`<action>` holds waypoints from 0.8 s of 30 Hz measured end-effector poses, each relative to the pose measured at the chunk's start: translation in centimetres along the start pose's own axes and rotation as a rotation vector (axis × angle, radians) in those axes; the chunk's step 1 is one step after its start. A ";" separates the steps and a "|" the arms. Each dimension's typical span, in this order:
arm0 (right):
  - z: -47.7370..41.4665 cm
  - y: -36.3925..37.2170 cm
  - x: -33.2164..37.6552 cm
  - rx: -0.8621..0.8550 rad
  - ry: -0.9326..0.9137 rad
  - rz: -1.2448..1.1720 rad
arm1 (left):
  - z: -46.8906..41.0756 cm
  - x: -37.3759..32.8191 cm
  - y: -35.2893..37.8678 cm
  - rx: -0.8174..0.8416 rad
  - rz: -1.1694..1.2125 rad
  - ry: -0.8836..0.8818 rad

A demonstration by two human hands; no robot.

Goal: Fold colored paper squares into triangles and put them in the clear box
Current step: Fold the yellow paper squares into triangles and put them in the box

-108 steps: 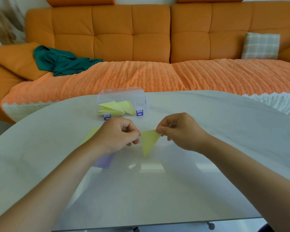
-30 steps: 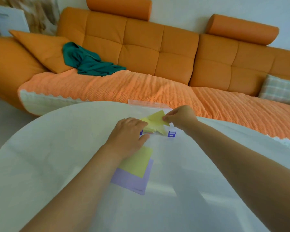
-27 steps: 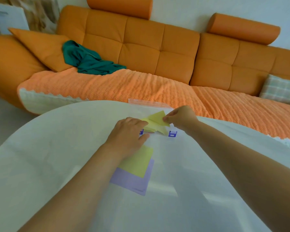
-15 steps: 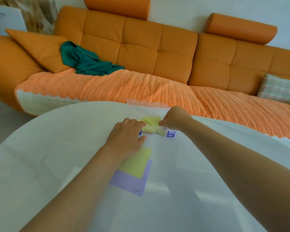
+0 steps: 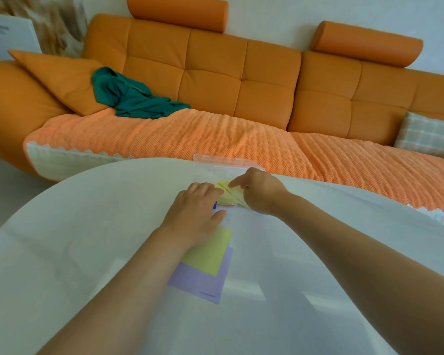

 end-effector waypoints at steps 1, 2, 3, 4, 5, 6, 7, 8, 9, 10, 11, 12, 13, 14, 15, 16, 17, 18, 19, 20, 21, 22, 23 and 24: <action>-0.1 0.0 0.0 -0.014 -0.015 0.004 | 0.0 0.0 0.0 0.000 0.002 -0.001; -0.2 0.0 -0.1 -0.026 -0.033 0.005 | 0.0 0.1 0.0 0.001 0.003 -0.002; -0.3 0.0 -0.2 -0.030 -0.050 0.004 | 0.0 0.1 0.0 0.002 0.004 -0.003; -0.4 0.1 -0.2 -0.023 -0.064 0.007 | 0.0 0.0 0.0 0.002 0.005 -0.004; -0.5 0.2 -0.2 -0.008 -0.076 0.012 | 0.0 0.0 0.0 0.002 0.007 -0.004; -0.5 0.4 -0.2 0.008 -0.086 0.014 | 0.0 0.0 0.0 0.002 0.009 -0.005; -0.4 0.6 -0.2 0.018 -0.093 0.017 | 0.0 0.0 0.0 0.004 0.011 -0.005; -0.3 0.7 -0.3 0.016 -0.101 0.029 | 0.0 -0.1 0.0 0.005 0.010 -0.006; -0.2 0.8 -0.3 0.006 -0.109 0.048 | 0.0 -0.1 0.0 0.006 0.007 -0.005; -0.1 0.9 -0.3 -0.004 -0.118 0.066 | 0.0 -0.1 0.0 0.006 0.003 -0.005; 0.0 1.0 -0.3 -0.007 -0.125 0.074 | -0.1 -0.1 0.0 0.006 0.002 -0.005; 0.2 1.2 -0.2 0.000 -0.132 0.073 | -0.1 -0.1 0.0 0.005 0.004 -0.007; 0.4 1.5 -0.2 0.012 -0.139 0.070 | -0.1 -0.1 0.0 0.005 0.008 -0.008; 0.5 1.7 -0.1 0.025 -0.146 0.071 | -0.1 -0.1 0.0 0.005 0.013 -0.010; 0.7 1.9 -0.1 0.037 -0.151 0.074 | -0.1 -0.1 0.0 0.004 0.015 -0.011; 0.9 1.9 0.0 0.041 -0.150 0.074 | -0.1 0.0 0.0 0.004 0.015 -0.010; 1.0 1.8 0.0 0.036 -0.145 0.061 | -0.1 -0.1 0.0 0.003 0.013 -0.006; 1.2 1.6 0.0 0.023 -0.136 0.036 | -0.1 -0.1 -0.1 -0.001 0.013 0.000; 1.3 1.2 0.0 0.001 -0.127 0.006 | -0.1 -0.1 -0.3 -0.007 0.016 0.008; 1.5 0.7 0.0 -0.027 -0.123 -0.020 | 0.0 -0.2 -0.5 -0.014 0.021 0.017; 1.7 0.2 0.0 -0.057 -0.123 -0.039 | 0.0 -0.3 -0.7 -0.025 0.027 0.029; 1.8 -0.3 0.1 -0.085 -0.126 -0.051 | 0.1 -0.4 -1.0 -0.040 0.032 0.040; 2.0 -0.8 0.2 -0.115 -0.131 -0.062 | 0.3 -0.4 -1.3 -0.061 0.037 0.049; 2.2 -1.3 0.2 -0.150 -0.134 -0.078 | 0.4 -0.5 -1.7 -0.090 0.040 0.057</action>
Point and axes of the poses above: each hand's wrist, its own z-axis away from the middle knuckle, its own y-axis out of the palm, x = y × z, the point moved 1 cm from there along -z, towards the middle knuckle, and after that the axes turned 12 degrees about z, right-handed, at the moved point
